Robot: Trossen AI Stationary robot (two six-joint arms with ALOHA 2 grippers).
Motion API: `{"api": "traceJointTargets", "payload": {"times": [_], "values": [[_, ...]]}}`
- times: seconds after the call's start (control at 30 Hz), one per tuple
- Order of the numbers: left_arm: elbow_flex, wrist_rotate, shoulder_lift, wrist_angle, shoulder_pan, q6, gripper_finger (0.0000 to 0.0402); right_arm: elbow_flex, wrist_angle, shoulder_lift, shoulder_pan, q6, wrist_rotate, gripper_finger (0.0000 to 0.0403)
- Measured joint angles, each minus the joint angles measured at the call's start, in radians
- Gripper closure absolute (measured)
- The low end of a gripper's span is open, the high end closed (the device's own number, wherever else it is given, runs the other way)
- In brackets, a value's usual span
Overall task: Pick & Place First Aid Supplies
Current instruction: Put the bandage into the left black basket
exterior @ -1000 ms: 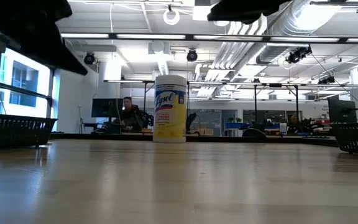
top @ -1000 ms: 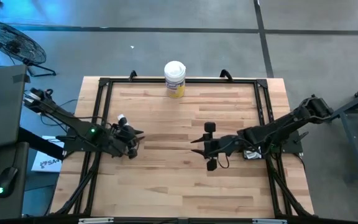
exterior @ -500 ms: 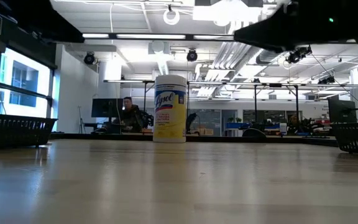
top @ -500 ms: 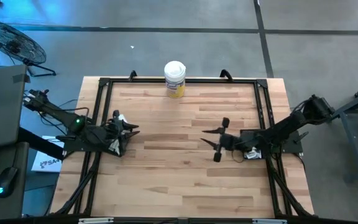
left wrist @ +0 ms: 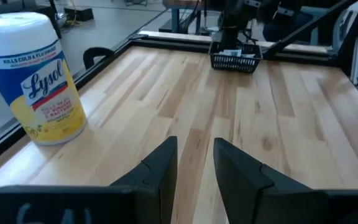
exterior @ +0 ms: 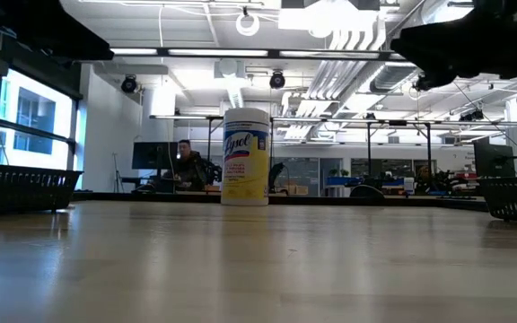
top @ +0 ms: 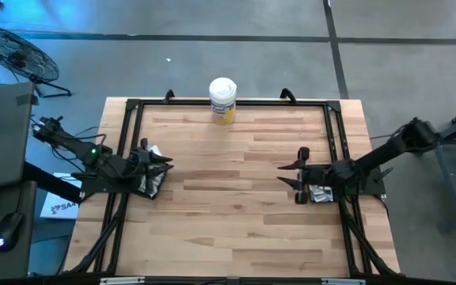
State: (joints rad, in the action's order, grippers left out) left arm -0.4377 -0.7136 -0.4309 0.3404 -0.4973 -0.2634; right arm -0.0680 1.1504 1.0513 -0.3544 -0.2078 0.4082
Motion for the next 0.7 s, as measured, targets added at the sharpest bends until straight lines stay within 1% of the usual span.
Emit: {"api": "traceJointTargets", "payload": {"times": [0.13,0.23,0.53,0.7], "values": [[0.017,0.001,0.036,-0.002,0.0,-0.001,0.0299,0.052,0.0,-0.072,0.0,0.022,-0.019,0.0265],[0.024,0.004,0.044,-0.001,0.0,0.01,0.0299,0.059,-0.017,-0.104,0.0,0.024,-0.016,0.0265],[0.029,0.052,0.04,0.007,0.0,0.031,0.0299,0.059,-0.024,-0.103,0.0,0.024,-0.016,0.0265],[0.029,0.055,0.04,0.006,0.0,0.018,0.0299,0.059,-0.024,-0.103,0.0,0.024,-0.015,0.0265]]}}
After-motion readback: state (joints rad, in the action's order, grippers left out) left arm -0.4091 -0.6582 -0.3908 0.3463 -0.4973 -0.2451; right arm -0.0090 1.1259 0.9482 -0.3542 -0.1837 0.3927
